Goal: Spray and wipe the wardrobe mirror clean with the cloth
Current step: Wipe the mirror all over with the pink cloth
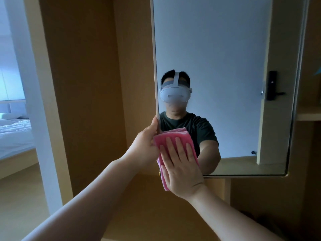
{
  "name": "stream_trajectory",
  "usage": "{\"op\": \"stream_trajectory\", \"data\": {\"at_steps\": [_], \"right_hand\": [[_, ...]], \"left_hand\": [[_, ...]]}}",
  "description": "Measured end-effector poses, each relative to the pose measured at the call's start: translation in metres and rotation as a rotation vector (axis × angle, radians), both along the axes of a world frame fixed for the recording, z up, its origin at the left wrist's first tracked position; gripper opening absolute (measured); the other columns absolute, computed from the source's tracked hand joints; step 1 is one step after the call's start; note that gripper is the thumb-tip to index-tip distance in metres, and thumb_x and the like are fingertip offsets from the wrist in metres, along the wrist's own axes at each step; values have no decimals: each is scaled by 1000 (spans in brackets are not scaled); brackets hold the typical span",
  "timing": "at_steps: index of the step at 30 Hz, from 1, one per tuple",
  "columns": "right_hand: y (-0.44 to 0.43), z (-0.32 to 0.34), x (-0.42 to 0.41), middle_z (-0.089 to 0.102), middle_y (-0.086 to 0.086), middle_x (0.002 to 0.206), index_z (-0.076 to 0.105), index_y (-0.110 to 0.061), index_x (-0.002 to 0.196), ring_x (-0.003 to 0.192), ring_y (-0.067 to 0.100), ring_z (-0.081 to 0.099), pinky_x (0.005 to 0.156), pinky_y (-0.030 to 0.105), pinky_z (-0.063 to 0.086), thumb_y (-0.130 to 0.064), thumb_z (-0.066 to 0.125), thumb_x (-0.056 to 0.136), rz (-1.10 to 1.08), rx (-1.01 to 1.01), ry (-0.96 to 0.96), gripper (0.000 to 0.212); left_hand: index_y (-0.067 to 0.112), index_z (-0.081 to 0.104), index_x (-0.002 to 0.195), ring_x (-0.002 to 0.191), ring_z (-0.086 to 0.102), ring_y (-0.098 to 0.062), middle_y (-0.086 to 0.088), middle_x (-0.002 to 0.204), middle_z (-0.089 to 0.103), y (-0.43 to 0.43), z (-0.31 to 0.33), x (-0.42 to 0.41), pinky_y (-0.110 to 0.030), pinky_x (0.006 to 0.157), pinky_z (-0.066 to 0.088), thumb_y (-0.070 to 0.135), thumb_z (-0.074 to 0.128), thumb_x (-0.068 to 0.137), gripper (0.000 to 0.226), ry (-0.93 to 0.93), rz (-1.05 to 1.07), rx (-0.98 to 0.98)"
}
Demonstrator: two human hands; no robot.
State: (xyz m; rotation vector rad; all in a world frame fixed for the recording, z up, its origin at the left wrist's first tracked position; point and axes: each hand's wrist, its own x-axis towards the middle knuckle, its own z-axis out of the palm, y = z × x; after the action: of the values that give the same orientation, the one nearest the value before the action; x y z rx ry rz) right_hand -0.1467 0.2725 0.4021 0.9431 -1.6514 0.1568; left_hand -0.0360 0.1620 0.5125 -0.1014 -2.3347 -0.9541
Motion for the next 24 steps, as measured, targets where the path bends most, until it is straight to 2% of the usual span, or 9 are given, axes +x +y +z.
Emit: {"op": "stream_trajectory", "data": {"at_steps": [3, 7, 10, 14, 18, 21, 24], "right_hand": [[0, -11, 4, 11, 15, 160, 13, -11, 155, 149, 35, 7, 121, 49, 5, -40, 31, 102, 22, 62, 8, 64], [9, -30, 5, 14, 15, 161, 17, -10, 155, 149, 34, 7, 121, 47, 6, -43, 33, 102, 1, 181, 46, 64], [21, -36, 2, 18, 13, 160, 20, -12, 155, 149, 33, 9, 121, 47, 10, -37, 37, 101, 1, 260, 82, 62], [33, -34, -1, 34, 8, 155, 33, -15, 150, 145, 28, 26, 119, 45, 18, -22, 31, 104, 97, 287, 123, 46], [43, -28, -3, 48, 5, 146, 52, -17, 140, 138, 25, 42, 117, 42, 28, -21, 39, 102, 143, 346, 185, 40], [50, -23, -2, 58, 4, 137, 62, -16, 130, 132, 23, 50, 116, 40, 32, -25, 45, 100, 220, 377, 192, 36], [57, -15, -1, 67, 7, 125, 67, -13, 120, 119, 22, 60, 110, 38, 40, -25, 57, 94, 345, 369, 175, 31]], "left_hand": [[31, 17, 151, 95, 65, -4, 11, 106, 65, -3, -1, 1, -18, 70, 52, -8, 50, 84, 85, -10, -49, 75], [31, 18, 150, 97, 59, 12, 21, 99, 64, -2, -3, 3, -11, 73, 51, -11, 50, 81, 87, 10, -59, 94], [29, 23, 149, 100, 58, 14, 23, 103, 61, 0, -4, 2, -10, 75, 50, -12, 50, 82, 83, 43, -61, 110], [26, 32, 145, 100, 62, 4, 17, 101, 63, 3, -5, 2, -11, 75, 49, -4, 48, 81, 73, 61, -86, 126], [20, 28, 148, 103, 61, -4, 3, 106, 63, 2, -6, 0, -12, 76, 49, -15, 39, 82, 76, 72, -59, 118], [20, 30, 148, 109, 59, -7, 10, 107, 61, 2, -5, 0, -11, 75, 48, -10, 44, 81, 74, 79, -75, 132], [31, 41, 138, 100, 63, 2, 22, 95, 66, 4, -4, 3, -9, 71, 48, 4, 49, 76, 68, 92, -86, 133]]}}
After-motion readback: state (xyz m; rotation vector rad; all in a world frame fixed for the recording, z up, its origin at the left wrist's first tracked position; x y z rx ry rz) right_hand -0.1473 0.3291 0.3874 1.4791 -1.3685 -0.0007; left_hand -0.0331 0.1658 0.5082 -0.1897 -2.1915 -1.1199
